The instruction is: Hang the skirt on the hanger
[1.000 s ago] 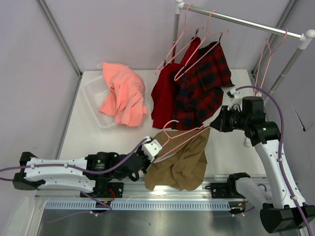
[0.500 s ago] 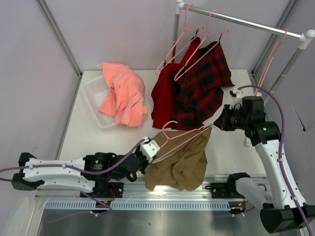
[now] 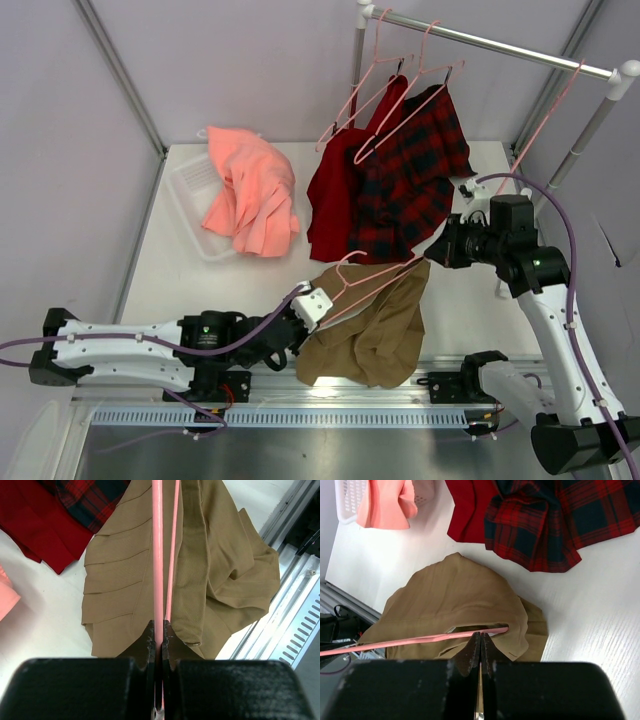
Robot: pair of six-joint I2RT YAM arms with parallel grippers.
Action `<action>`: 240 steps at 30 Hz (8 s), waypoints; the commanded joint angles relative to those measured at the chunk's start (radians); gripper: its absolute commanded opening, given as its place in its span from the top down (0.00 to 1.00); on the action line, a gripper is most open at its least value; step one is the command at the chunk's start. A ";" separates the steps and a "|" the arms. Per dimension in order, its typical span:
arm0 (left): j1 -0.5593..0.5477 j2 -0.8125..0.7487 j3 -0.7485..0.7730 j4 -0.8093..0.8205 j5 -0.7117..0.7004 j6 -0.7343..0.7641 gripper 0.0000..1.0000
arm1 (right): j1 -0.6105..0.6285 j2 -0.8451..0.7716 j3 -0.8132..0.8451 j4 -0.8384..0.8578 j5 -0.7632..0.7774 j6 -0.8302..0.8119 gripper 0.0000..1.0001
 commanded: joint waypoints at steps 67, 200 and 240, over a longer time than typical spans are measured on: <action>-0.022 0.053 -0.043 0.027 -0.088 -0.205 1.00 | 0.253 -0.419 -0.414 -0.145 0.311 0.422 0.61; -0.085 -0.137 -0.123 0.138 0.093 -0.163 1.00 | 0.356 -0.097 -0.068 -0.006 0.670 0.467 1.00; -0.085 -0.116 -0.141 0.199 0.134 -0.110 1.00 | 0.328 -0.157 -0.041 -0.144 0.692 0.472 1.00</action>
